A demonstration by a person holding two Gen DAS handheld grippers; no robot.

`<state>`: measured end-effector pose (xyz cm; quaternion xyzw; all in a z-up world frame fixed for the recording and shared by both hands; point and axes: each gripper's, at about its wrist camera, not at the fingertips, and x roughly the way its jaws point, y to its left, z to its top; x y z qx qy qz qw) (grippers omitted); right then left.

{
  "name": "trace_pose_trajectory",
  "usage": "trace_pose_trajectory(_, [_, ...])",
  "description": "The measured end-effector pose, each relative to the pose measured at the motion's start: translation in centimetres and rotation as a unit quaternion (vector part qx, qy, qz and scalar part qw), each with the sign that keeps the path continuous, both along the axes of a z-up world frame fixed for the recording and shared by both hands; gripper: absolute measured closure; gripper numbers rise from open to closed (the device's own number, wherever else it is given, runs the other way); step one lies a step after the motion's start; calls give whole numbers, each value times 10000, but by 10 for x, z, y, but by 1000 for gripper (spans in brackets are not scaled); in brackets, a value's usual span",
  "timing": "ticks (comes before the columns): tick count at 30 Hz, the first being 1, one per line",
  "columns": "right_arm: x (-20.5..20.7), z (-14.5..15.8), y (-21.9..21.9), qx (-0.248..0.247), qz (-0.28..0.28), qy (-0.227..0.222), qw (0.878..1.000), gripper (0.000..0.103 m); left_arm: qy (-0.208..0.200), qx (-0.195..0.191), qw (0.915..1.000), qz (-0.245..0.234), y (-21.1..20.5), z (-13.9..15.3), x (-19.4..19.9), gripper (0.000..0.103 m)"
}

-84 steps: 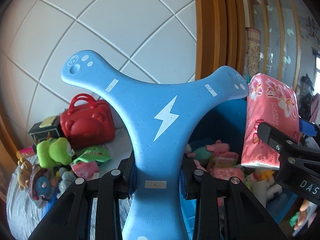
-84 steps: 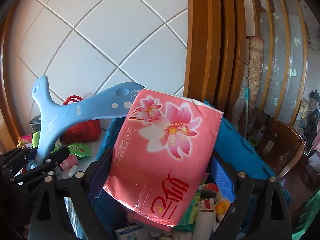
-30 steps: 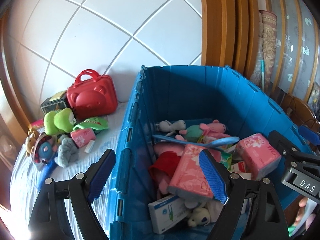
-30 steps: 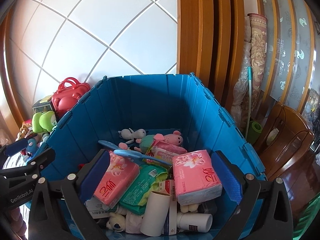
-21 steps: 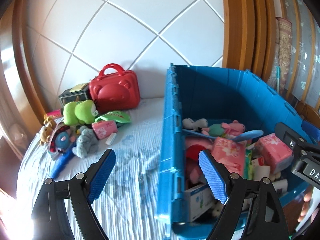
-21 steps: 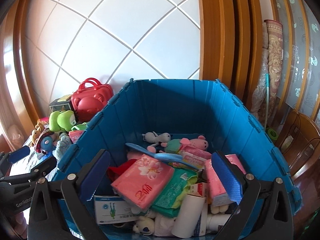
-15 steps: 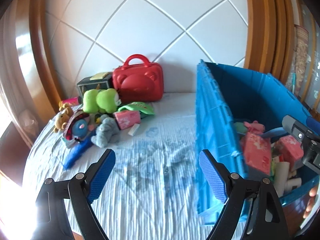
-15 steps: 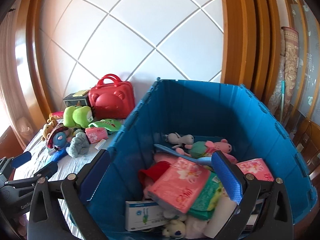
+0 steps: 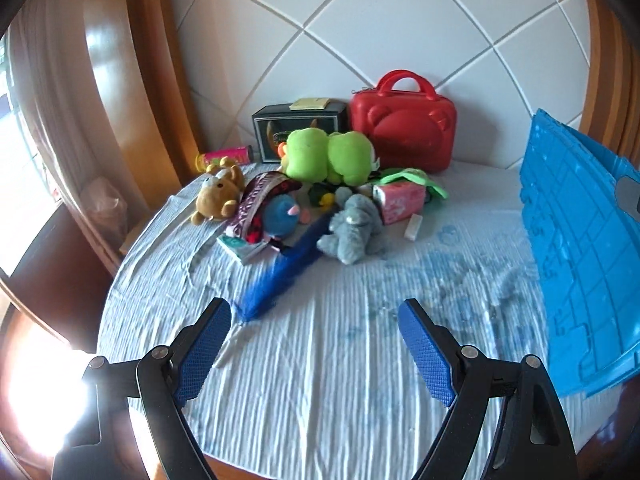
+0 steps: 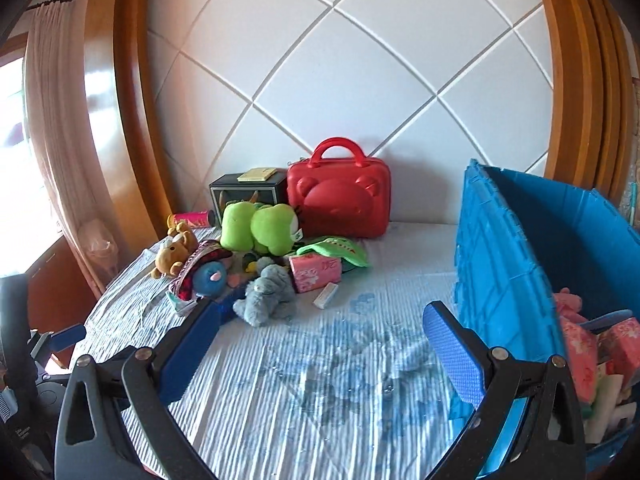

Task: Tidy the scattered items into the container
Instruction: 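Open both grippers over the box and move back to the table, then grasp the grey plush bunny with left gripper while right gripper grasps the white medicine box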

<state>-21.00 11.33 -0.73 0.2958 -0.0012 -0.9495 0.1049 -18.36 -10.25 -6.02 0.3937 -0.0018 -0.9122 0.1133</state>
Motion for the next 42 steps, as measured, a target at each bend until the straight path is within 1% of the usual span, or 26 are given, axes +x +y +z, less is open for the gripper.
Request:
trace_pose_trajectory(3, [-17,-25,-27,106,52,-390,9992,0,-251,108,9995,128,-35,-21,-10,17])
trace_pose_trajectory(5, [-29,-43,-38,180,58,-630,9978,0,-427,181,9988,179,-51,-37,-19,17])
trace_pose_trajectory(8, [-49,-69,-48,272,110,-973,9948,0,-676,252,9971,259,-66,-61,-35,17])
trace_pose_trajectory(11, [-73,-95,-49,319,161,-1256,9914,0,-911,325,9949,281,-69,-82,-54,17])
trace_pose_trajectory(15, [-109,-128,-45,274,211,-1606,9864,0,-1151,370,9923,284,-62,-106,-87,17])
trace_pose_trajectory(18, [-135,-153,-40,336,105,-1856,9820,0,-1293,448,9904,205,-54,-124,-111,17])
trace_pose_trajectory(21, [-157,-173,-36,275,3,-2122,9768,0,-1504,432,9876,114,-46,-141,-139,17])
trace_pose_trajectory(23, [-171,-184,-34,242,-88,-2251,9740,0,-1596,458,9861,9,-40,-151,-159,17])
trace_pose_trajectory(27, [-199,-205,-29,178,-270,-2507,9675,0,-1742,349,9836,-321,-26,-165,-210,17])
trace_pose_trajectory(31, [-229,-216,-27,278,-512,-2561,9649,0,-1712,294,9827,-646,-12,-175,-265,17])
trace_pose_trajectory(34, [-255,-221,-27,173,-586,-2523,9657,0,-1795,296,9802,-778,-8,-188,-302,17])
trace_pose_trajectory(38, [-296,-238,-34,218,-749,-2638,9614,0,-1863,355,9775,-927,-8,-205,-339,17])
trace_pose_trajectory(41, [-325,-255,-43,209,-752,-2796,9569,0,-1966,553,9733,-1045,-8,-219,-363,17])
trace_pose_trajectory(42, [-331,-260,-46,199,-734,-2822,9563,0,-2024,545,9720,-1065,-6,-225,-368,17])
